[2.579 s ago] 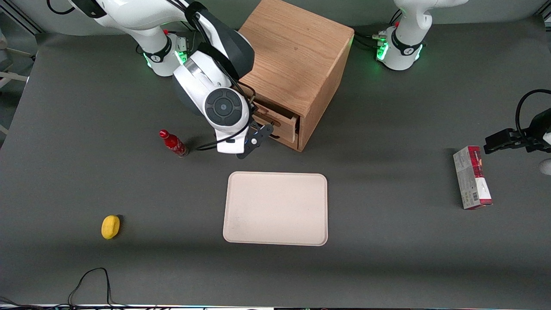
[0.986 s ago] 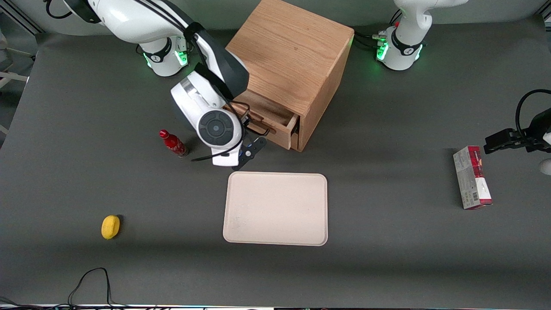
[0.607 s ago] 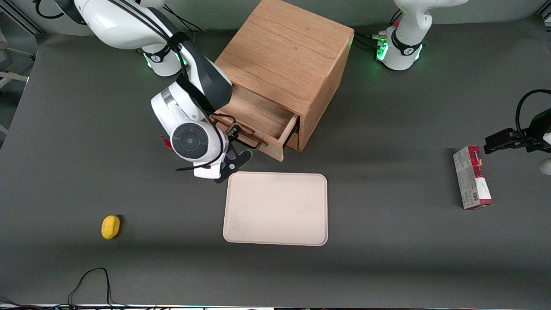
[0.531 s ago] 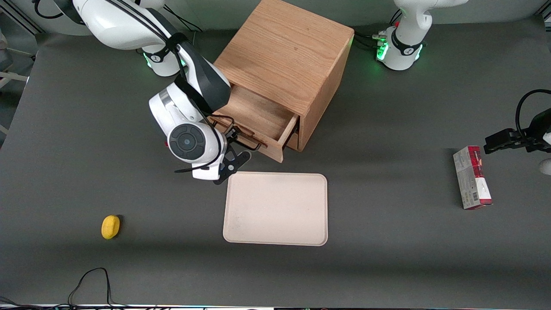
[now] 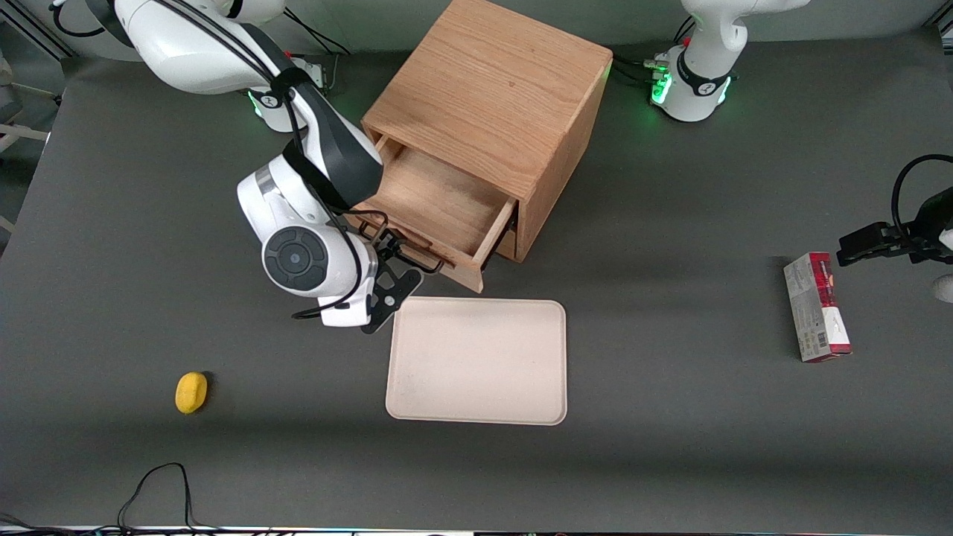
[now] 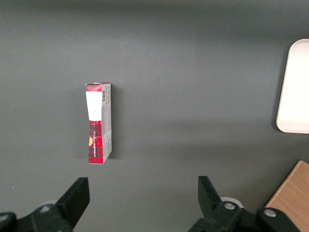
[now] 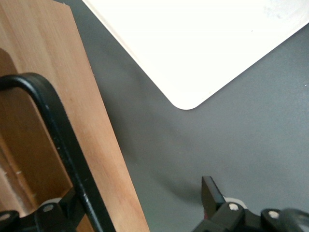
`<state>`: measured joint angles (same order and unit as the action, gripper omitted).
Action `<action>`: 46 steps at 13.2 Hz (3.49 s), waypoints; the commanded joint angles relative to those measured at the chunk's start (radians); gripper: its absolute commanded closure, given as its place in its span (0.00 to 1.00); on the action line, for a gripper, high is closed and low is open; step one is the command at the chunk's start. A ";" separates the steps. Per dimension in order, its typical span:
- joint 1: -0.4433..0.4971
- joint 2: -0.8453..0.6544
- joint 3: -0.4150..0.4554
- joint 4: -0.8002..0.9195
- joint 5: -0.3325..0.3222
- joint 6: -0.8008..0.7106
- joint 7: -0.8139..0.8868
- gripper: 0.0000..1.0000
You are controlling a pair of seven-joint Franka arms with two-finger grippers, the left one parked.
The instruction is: Open upper drawer
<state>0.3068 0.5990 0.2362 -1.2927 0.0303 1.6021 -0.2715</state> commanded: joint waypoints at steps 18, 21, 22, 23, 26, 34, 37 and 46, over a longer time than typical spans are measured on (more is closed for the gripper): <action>-0.078 0.113 -0.002 0.150 0.007 0.042 -0.100 0.00; -0.098 0.127 0.000 0.151 0.022 0.049 -0.088 0.00; -0.101 0.127 -0.002 0.151 0.039 0.050 -0.087 0.00; -0.112 0.133 0.000 0.151 0.049 0.050 -0.086 0.00; -0.129 0.134 -0.002 0.151 0.108 0.049 -0.069 0.00; -0.173 0.131 -0.002 0.168 0.203 0.016 -0.051 0.00; -0.184 0.130 -0.003 0.179 0.203 0.018 -0.051 0.00; -0.273 0.040 -0.037 0.256 0.192 -0.098 -0.049 0.02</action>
<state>0.0679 0.6975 0.2243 -1.0457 0.2083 1.5606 -0.3361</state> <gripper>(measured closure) 0.009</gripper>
